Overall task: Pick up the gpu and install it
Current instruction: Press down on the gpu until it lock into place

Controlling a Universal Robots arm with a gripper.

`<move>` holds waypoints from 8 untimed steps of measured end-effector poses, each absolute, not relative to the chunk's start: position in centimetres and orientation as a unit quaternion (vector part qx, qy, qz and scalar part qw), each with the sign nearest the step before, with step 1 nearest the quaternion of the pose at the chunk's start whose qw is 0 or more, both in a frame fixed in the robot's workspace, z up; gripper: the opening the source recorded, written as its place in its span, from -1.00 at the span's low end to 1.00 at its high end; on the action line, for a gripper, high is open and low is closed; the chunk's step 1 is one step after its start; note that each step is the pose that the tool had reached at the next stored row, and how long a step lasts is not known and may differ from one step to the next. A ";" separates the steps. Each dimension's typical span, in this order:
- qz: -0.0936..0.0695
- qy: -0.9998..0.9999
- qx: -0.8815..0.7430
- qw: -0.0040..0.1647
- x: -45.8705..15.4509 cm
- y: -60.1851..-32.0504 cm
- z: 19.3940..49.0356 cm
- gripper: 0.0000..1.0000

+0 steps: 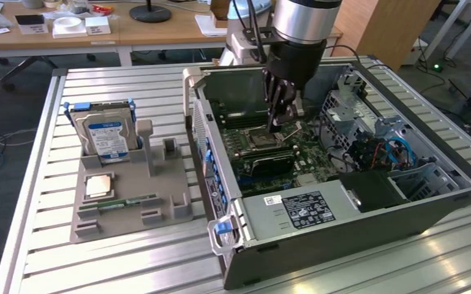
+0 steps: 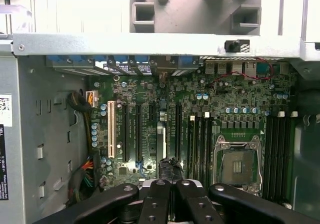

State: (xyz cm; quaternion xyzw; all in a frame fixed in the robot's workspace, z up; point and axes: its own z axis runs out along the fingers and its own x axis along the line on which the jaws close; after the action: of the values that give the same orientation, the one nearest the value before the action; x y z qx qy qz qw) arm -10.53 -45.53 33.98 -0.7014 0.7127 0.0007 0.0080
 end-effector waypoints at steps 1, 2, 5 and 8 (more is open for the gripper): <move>0.001 0.713 -0.701 0.008 -10.5 -45.5 33.9 -0.79; 0.001 0.713 -0.701 0.008 -10.4 -45.5 33.9 -0.79; 0.001 0.713 -0.701 0.008 -10.4 -45.5 33.8 -0.79; 0.001 0.713 -0.701 0.008 -10.4 -45.5 33.7 -0.79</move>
State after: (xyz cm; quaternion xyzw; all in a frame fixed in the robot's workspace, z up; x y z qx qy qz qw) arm -10.40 -45.53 33.67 -0.7014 0.7127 0.0007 0.0082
